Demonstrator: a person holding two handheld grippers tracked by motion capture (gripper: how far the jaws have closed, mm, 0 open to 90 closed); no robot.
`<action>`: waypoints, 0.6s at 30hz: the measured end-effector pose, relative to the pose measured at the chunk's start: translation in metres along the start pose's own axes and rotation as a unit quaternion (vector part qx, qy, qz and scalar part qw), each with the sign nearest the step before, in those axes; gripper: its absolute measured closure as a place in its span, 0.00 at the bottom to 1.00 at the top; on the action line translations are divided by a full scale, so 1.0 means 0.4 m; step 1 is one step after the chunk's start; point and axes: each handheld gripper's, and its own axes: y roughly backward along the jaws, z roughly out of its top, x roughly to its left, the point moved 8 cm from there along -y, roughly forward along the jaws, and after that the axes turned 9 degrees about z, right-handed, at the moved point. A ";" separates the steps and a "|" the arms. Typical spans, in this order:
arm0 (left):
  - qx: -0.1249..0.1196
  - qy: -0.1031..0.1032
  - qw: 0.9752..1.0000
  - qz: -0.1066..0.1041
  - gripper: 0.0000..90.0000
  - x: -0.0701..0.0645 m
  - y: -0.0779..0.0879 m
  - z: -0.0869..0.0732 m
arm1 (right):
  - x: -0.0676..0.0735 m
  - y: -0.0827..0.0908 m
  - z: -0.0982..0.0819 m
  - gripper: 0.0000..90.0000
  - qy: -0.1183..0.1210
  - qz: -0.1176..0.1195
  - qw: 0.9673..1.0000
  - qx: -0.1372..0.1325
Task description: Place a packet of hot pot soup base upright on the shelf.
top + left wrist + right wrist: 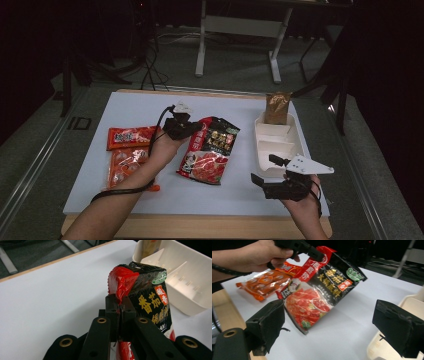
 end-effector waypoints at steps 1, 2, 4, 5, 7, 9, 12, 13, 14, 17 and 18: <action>-0.005 0.001 1.000 -0.003 0.98 -0.005 0.005 0.002 | 0.000 -0.001 0.003 0.12 0.001 -0.003 1.000 0.000; -0.009 0.000 1.000 -0.004 0.98 -0.009 0.010 0.004 | 0.001 -0.002 0.007 0.12 0.001 -0.001 1.000 -0.001; -0.016 -0.001 1.000 -0.008 0.98 -0.019 0.020 0.008 | -0.004 -0.003 0.016 0.12 -0.001 -0.005 1.000 -0.008; -0.021 -0.002 1.000 -0.010 0.98 -0.024 0.025 0.011 | -0.006 -0.004 0.019 0.12 -0.005 0.000 1.000 -0.009; -0.030 -0.002 0.999 -0.016 0.98 -0.035 0.036 0.017 | -0.014 -0.007 0.026 0.12 -0.004 -0.005 1.000 -0.011; -0.039 -0.003 0.999 -0.023 0.98 -0.048 0.047 0.024 | -0.023 -0.012 0.031 0.14 -0.002 -0.010 1.000 -0.008; -0.050 -0.004 0.998 -0.033 0.98 -0.063 0.064 0.033 | -0.041 -0.021 0.049 0.18 -0.003 -0.020 1.000 -0.011; -0.056 -0.003 0.998 -0.034 0.98 -0.066 0.070 0.036 | -0.041 -0.021 0.049 0.18 -0.003 -0.020 1.000 -0.011; -0.061 -0.001 0.997 -0.037 0.98 -0.069 0.075 0.038 | -0.054 -0.025 0.057 0.23 -0.003 -0.027 1.000 -0.012; -0.073 0.008 0.996 -0.046 0.98 -0.072 0.089 0.044 | -0.070 -0.037 0.064 0.25 -0.009 -0.025 1.000 -0.008; -0.074 0.010 0.996 -0.049 0.98 -0.073 0.093 0.045 | -0.070 -0.037 0.064 0.25 -0.009 -0.025 1.000 -0.008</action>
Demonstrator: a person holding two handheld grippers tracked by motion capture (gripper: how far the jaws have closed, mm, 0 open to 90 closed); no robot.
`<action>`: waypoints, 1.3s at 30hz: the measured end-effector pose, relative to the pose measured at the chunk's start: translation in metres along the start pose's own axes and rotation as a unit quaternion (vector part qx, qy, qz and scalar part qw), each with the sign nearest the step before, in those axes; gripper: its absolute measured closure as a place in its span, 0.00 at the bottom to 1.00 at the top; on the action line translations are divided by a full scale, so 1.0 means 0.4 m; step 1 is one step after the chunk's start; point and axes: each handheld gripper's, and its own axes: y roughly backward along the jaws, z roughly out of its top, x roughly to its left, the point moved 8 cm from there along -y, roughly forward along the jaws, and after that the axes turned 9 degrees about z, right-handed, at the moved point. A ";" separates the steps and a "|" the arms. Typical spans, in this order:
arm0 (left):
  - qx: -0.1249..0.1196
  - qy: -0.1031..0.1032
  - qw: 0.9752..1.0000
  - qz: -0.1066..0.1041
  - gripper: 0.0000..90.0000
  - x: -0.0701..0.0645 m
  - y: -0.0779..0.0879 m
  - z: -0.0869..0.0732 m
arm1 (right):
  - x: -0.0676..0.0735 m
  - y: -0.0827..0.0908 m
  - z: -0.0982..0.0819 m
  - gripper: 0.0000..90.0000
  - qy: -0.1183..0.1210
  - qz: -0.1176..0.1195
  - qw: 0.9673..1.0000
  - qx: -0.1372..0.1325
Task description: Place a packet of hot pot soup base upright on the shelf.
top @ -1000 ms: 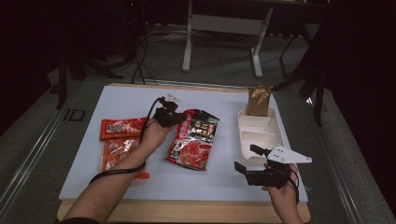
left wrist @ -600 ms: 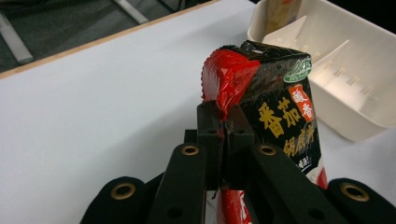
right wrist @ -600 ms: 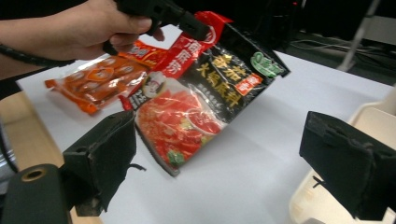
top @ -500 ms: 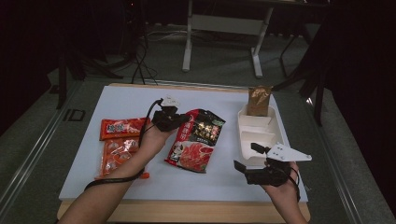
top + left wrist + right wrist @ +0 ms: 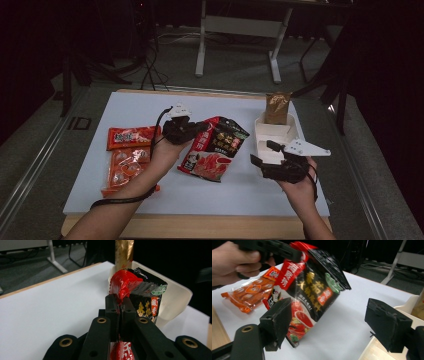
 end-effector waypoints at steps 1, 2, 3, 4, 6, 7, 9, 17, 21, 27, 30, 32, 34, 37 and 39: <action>-0.004 0.001 1.000 -0.004 0.98 -0.002 0.004 0.003 | -0.004 -0.006 0.001 0.25 0.001 0.001 1.000 0.003; -0.008 0.002 1.000 -0.008 0.98 -0.005 0.008 0.005 | -0.008 -0.012 0.002 0.25 -0.001 0.003 1.000 0.006; -0.008 0.002 1.000 -0.013 0.98 -0.009 0.011 0.008 | -0.012 -0.018 0.004 0.25 -0.001 0.002 1.000 0.007; -0.013 0.005 1.000 -0.018 0.98 -0.014 0.015 0.012 | -0.015 -0.024 0.006 0.25 -0.002 0.004 1.000 0.008; -0.019 0.005 0.999 -0.029 0.98 -0.025 0.023 0.018 | -0.020 -0.037 0.010 0.26 -0.010 0.010 1.000 0.009; -0.024 0.008 0.999 -0.032 0.97 -0.029 0.027 0.022 | -0.023 -0.044 0.012 0.26 -0.013 0.014 1.000 0.008; -0.034 0.011 0.998 -0.042 0.97 -0.040 0.034 0.028 | -0.024 -0.054 0.018 0.28 -0.023 0.023 0.999 0.005; -0.079 0.010 0.994 -0.068 0.97 -0.077 0.069 0.059 | -0.007 -0.059 0.042 0.49 -0.032 0.044 0.999 -0.004; -0.093 0.020 0.993 -0.072 0.97 -0.083 0.077 0.064 | -0.005 -0.039 0.066 0.61 -0.028 0.042 0.998 -0.024; -0.099 0.031 0.991 -0.082 0.97 -0.084 0.076 0.062 | -0.002 -0.032 0.084 0.62 -0.031 0.053 0.998 -0.027; -0.100 0.035 0.990 -0.087 0.97 -0.088 0.073 0.061 | 0.000 -0.035 0.090 0.64 -0.038 0.062 0.997 -0.028; -0.097 0.033 0.990 -0.092 0.97 -0.096 0.068 0.056 | 0.005 -0.037 0.095 0.68 -0.038 0.069 0.996 -0.032; -0.094 0.032 0.991 -0.087 0.97 -0.097 0.063 0.050 | 0.009 -0.038 0.098 0.78 -0.035 0.072 0.996 -0.028; -0.086 0.038 0.991 -0.093 0.97 -0.089 0.058 0.043 | 0.013 -0.039 0.099 0.84 -0.025 0.069 0.997 -0.023; -0.081 0.045 0.990 -0.102 0.97 -0.084 0.057 0.041 | 0.018 -0.040 0.101 0.85 -0.020 0.066 0.997 -0.018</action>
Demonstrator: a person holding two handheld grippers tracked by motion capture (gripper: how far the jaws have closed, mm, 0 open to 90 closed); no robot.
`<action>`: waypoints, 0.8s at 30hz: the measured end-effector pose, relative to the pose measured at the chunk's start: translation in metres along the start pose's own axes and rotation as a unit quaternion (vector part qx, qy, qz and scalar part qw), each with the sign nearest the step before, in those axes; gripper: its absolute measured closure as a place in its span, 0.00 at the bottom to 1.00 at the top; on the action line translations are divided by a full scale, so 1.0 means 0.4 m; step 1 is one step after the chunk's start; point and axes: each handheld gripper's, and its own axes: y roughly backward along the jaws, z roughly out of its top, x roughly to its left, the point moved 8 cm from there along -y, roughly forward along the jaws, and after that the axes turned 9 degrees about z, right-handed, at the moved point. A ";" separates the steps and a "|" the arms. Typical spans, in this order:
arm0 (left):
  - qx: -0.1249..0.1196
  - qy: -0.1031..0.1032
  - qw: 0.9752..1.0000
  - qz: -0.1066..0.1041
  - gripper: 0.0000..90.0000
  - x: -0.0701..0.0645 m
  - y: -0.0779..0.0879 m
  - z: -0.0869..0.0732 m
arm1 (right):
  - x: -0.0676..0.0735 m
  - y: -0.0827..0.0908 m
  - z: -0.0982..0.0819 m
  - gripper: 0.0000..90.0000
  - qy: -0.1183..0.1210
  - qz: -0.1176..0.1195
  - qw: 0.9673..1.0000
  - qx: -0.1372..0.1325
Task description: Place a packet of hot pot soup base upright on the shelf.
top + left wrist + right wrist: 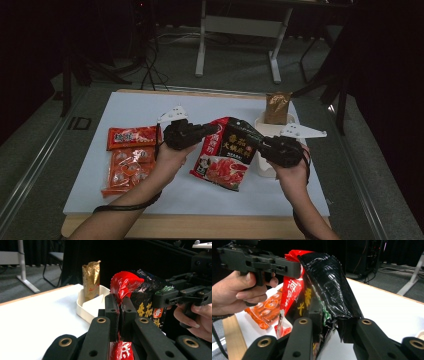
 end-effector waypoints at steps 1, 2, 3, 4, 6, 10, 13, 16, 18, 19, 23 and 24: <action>0.001 0.001 1.000 -0.002 0.96 0.002 0.001 0.000 | 0.001 0.000 0.002 0.85 -0.001 0.001 1.000 0.000; 0.002 -0.002 1.000 -0.001 0.96 0.002 0.002 -0.001 | 0.002 0.000 0.004 0.86 0.002 0.002 1.000 0.002; 0.007 -0.002 1.000 -0.004 0.95 0.003 0.004 -0.002 | 0.002 0.000 0.006 0.86 0.001 0.004 1.000 0.004; 0.008 -0.005 1.000 -0.005 0.95 0.003 0.005 -0.002 | 0.003 0.001 0.009 0.86 -0.001 0.007 1.000 0.004; 0.013 -0.013 1.000 -0.006 0.93 0.002 0.007 -0.002 | 0.005 0.003 0.014 0.86 0.005 0.007 1.000 0.006; 0.020 -0.013 1.000 -0.016 0.88 0.000 0.009 -0.003 | 0.010 0.011 0.030 0.86 0.018 0.011 1.000 0.009; 0.026 -0.017 0.999 -0.018 0.77 -0.002 0.012 -0.004 | 0.013 0.021 0.046 0.86 0.026 0.011 1.000 0.006; 0.026 -0.010 0.999 -0.016 0.64 0.004 0.018 -0.004 | 0.011 0.033 0.060 0.86 0.033 0.003 0.999 0.004; 0.027 -0.012 1.000 -0.012 0.59 0.008 0.023 -0.007 | 0.004 0.044 0.069 0.86 0.035 0.000 0.999 0.002; 0.027 -0.012 0.999 -0.012 0.55 0.008 0.026 -0.008 | 0.001 0.050 0.074 0.86 0.033 0.001 0.999 -0.002; 0.030 -0.010 0.999 -0.010 0.39 0.007 0.039 -0.012 | -0.009 0.067 0.091 0.86 0.039 -0.007 0.999 -0.006; 0.035 -0.014 0.999 -0.015 0.35 0.007 0.043 -0.016 | -0.012 0.070 0.094 0.86 0.039 -0.008 0.999 -0.007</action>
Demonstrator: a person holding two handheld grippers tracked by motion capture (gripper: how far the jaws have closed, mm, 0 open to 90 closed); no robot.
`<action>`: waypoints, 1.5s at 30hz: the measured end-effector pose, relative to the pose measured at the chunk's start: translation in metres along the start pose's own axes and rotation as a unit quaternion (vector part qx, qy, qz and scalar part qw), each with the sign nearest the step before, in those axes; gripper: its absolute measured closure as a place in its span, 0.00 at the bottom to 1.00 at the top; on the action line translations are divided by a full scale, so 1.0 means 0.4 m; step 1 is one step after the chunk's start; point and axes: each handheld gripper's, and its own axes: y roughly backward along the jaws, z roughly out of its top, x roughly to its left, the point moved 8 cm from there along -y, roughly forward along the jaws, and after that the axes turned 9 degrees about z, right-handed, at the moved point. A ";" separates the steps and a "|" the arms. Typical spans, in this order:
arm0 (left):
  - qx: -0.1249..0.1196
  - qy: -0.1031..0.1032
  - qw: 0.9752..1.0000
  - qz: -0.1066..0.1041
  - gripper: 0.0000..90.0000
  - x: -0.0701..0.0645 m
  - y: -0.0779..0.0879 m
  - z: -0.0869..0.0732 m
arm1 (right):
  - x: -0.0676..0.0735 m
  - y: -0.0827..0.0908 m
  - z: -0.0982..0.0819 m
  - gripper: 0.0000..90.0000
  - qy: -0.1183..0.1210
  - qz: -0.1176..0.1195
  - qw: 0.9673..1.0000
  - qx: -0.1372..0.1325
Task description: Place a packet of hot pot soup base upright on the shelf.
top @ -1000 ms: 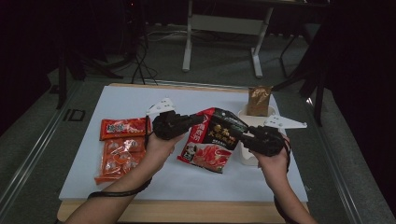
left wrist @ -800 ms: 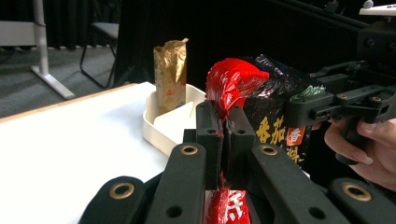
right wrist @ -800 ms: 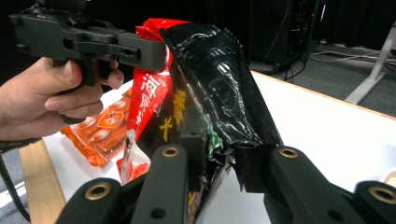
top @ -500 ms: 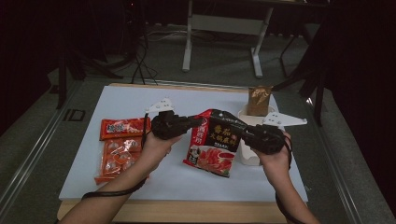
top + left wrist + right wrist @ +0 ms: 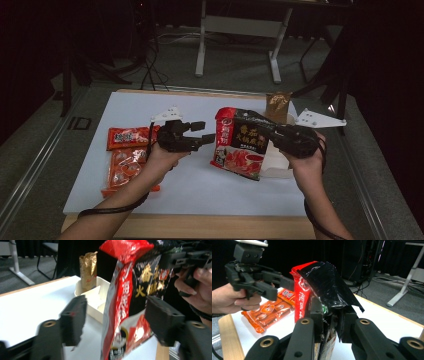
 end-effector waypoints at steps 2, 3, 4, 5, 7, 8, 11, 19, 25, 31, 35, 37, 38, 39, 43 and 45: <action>0.003 0.000 1.000 -0.004 0.24 -0.001 0.007 -0.006 | -0.008 0.004 0.004 0.86 0.000 -0.004 1.000 0.001; 0.006 0.000 1.000 0.000 0.23 0.002 0.011 -0.009 | -0.012 0.006 0.006 0.86 -0.001 -0.005 1.000 -0.001; 0.008 -0.001 1.000 0.006 0.20 0.005 0.015 -0.012 | -0.016 0.008 0.008 0.86 -0.001 -0.007 1.000 -0.001; 0.009 -0.006 1.000 0.012 0.17 0.008 0.020 -0.016 | -0.020 0.010 0.009 0.86 -0.001 -0.009 1.000 -0.001; 0.002 -0.012 1.000 0.023 0.16 0.015 0.030 -0.022 | -0.030 0.015 0.012 0.86 -0.005 -0.010 1.000 -0.003; 0.002 -0.011 1.000 0.022 0.13 0.016 0.035 -0.027 | -0.036 0.017 0.013 0.86 -0.008 -0.013 1.000 -0.004; 0.014 -0.016 0.999 0.026 0.02 0.021 0.048 -0.047 | -0.052 0.025 0.017 0.86 -0.011 -0.017 1.000 -0.006; 0.039 -0.031 0.998 0.030 0.02 0.022 0.080 -0.099 | -0.105 0.044 0.033 0.86 -0.012 -0.040 0.999 -0.008; 0.043 -0.032 0.998 0.039 0.02 0.032 0.095 -0.143 | -0.155 0.062 0.058 0.86 -0.007 -0.058 0.998 -0.017; 0.041 -0.027 0.998 0.036 0.02 0.045 0.111 -0.195 | -0.207 0.075 0.073 0.86 -0.005 -0.070 0.997 -0.019; 0.044 -0.014 0.998 0.043 0.01 0.048 0.131 -0.222 | -0.238 0.085 0.075 0.86 -0.005 -0.076 0.997 -0.020; 0.047 -0.011 0.998 0.049 0.00 0.050 0.138 -0.239 | -0.257 0.091 0.073 0.86 -0.008 -0.079 0.997 -0.024; 0.048 -0.013 0.997 0.052 0.00 0.051 0.141 -0.247 | -0.264 0.093 0.072 0.86 -0.008 -0.079 0.997 -0.025; 0.049 -0.014 0.997 0.055 0.00 0.052 0.144 -0.258 | -0.272 0.095 0.069 0.86 -0.010 -0.082 0.996 -0.025; 0.052 -0.005 0.997 0.056 0.00 0.053 0.151 -0.285 | -0.306 0.108 0.058 0.86 -0.016 -0.090 0.995 -0.025; 0.052 -0.005 0.997 0.058 0.00 0.055 0.152 -0.290 | -0.314 0.112 0.057 0.86 -0.015 -0.092 0.995 -0.026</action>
